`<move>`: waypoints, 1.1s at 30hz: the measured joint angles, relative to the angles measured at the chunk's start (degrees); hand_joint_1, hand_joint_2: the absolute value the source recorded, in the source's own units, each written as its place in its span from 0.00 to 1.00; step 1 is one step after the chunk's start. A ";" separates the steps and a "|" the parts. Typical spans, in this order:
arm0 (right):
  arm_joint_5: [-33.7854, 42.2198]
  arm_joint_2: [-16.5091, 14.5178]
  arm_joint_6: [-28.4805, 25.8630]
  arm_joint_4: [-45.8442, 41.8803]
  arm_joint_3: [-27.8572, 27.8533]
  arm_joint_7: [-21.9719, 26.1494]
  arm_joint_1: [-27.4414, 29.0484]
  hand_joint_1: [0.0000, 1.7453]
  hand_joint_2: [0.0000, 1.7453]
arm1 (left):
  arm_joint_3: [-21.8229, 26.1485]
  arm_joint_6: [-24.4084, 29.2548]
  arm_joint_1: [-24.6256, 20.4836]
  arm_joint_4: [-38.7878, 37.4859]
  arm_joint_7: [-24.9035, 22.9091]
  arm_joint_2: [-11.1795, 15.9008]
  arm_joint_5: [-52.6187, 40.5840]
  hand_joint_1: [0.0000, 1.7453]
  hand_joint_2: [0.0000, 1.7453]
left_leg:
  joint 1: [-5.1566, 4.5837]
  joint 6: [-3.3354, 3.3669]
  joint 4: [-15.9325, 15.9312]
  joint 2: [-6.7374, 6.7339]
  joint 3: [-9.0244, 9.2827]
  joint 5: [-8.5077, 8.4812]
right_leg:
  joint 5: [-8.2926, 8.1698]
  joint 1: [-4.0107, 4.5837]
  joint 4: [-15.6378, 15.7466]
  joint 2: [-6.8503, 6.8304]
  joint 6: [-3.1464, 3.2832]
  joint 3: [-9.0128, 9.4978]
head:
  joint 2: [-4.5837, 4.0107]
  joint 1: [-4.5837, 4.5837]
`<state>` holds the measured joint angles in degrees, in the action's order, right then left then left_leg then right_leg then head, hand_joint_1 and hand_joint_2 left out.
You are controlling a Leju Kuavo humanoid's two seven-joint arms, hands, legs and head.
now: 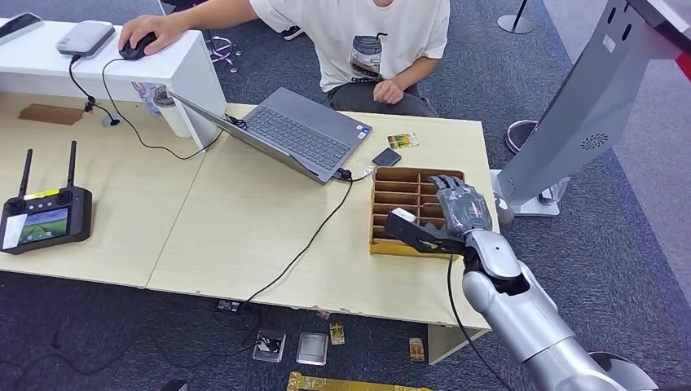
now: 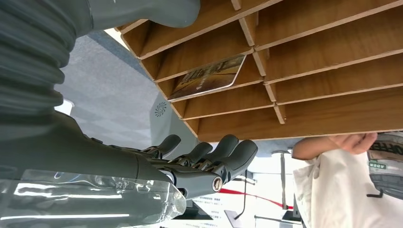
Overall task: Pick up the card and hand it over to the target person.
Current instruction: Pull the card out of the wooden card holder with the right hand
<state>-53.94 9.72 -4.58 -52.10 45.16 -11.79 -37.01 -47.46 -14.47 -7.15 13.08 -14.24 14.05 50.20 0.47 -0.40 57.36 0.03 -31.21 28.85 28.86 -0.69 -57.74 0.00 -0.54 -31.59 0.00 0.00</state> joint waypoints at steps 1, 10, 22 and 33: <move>-0.02 0.02 0.09 -0.33 0.06 0.01 -0.09 0.26 1.00 | 0.03 0.04 0.00 0.01 -0.02 -0.01 0.02 0.00 1.00 | 0.00 0.00 -0.01 -0.01 0.00 -0.01 | -0.01 0.00 0.01 0.01 0.00 0.00 | 0.00 0.00; -0.50 0.21 0.94 -1.82 0.70 -0.28 -0.59 0.68 1.00 | 0.05 0.12 -0.01 0.01 -0.01 -0.01 -0.13 0.00 1.00 | 0.00 0.01 0.03 -0.01 -0.03 0.01 | 0.00 -0.01 -0.03 0.01 -0.01 -0.04 | 0.00 0.00; -0.61 -0.71 0.07 -0.36 0.77 0.73 -0.92 0.88 1.00 | 0.60 0.29 0.05 0.02 -0.24 -0.24 0.38 0.00 1.00 | 0.02 0.00 -0.12 -0.01 0.06 -0.07 | -0.06 0.02 0.10 0.01 0.03 0.04 | 0.00 0.00; -0.78 0.26 0.16 -2.11 0.94 0.86 -0.79 0.96 1.00 | 0.49 0.14 0.05 0.08 -0.28 -0.01 0.22 0.00 1.00 | 0.01 0.00 0.00 0.04 -0.01 -0.01 | 0.01 0.01 -0.01 -0.04 0.00 -0.01 | 0.00 0.00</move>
<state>-54.72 9.99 -4.42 -54.22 46.10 -10.93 -37.80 -46.97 -14.33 -7.10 13.16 -14.52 14.04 50.42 0.48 -0.40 57.36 0.07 -31.22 28.85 28.87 -0.68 -57.75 -0.05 -0.54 -31.59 0.00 0.00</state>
